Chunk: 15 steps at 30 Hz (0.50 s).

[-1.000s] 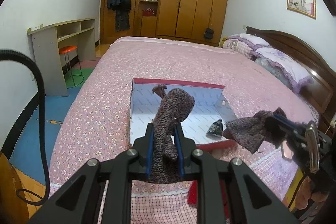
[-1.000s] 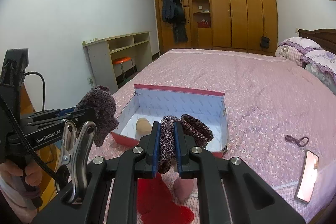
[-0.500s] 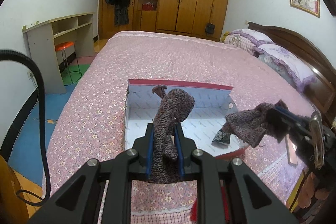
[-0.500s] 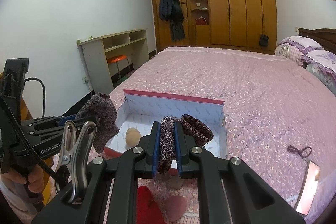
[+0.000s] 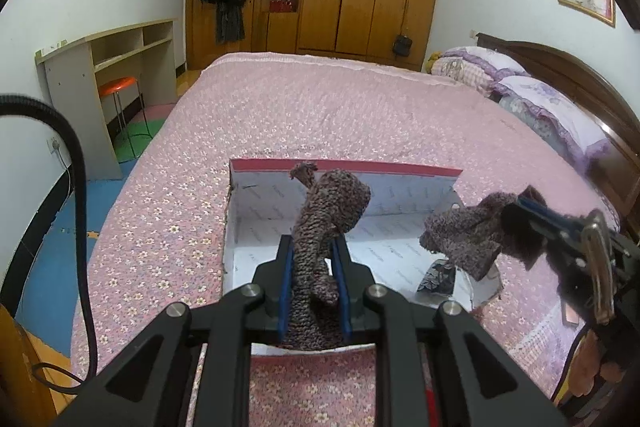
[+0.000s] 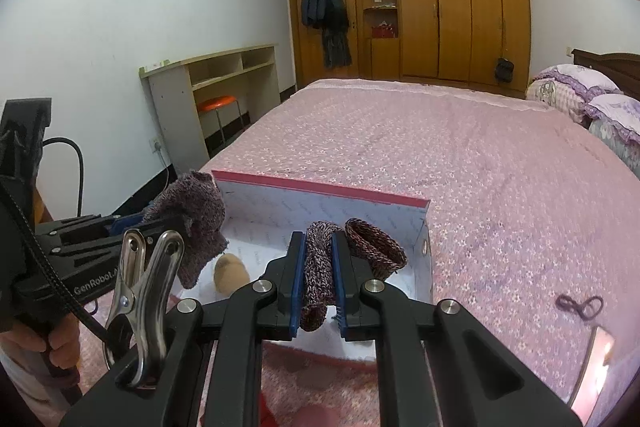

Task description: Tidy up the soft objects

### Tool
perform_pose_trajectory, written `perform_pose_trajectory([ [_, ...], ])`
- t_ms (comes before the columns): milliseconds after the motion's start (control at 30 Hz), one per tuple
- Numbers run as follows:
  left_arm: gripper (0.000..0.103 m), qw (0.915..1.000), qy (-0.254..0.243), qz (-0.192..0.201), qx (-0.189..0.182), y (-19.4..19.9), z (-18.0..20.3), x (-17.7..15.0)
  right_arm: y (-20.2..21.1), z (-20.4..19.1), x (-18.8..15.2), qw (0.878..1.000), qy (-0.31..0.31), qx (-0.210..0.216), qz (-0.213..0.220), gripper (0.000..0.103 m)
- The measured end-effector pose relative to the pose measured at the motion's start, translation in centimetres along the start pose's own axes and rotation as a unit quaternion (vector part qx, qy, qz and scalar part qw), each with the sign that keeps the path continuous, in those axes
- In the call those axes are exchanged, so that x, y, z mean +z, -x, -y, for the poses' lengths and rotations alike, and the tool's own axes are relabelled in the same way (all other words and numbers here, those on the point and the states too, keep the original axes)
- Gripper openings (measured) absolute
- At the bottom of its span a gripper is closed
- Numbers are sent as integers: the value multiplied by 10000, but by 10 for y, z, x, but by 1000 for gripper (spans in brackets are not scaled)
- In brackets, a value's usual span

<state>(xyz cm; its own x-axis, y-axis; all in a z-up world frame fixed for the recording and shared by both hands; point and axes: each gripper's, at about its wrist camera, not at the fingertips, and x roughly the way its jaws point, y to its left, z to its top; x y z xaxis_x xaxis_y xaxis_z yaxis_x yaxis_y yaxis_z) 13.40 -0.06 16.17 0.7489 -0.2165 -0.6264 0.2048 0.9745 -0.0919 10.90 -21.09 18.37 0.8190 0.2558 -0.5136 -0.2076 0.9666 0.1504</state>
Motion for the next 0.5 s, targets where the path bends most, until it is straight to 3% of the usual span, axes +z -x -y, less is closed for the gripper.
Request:
perform_pose_trajectory([
  [500, 19, 9997, -148, -103, 134, -54, 8, 17, -46, 17, 3, 9998, -82, -40, -160, 14],
])
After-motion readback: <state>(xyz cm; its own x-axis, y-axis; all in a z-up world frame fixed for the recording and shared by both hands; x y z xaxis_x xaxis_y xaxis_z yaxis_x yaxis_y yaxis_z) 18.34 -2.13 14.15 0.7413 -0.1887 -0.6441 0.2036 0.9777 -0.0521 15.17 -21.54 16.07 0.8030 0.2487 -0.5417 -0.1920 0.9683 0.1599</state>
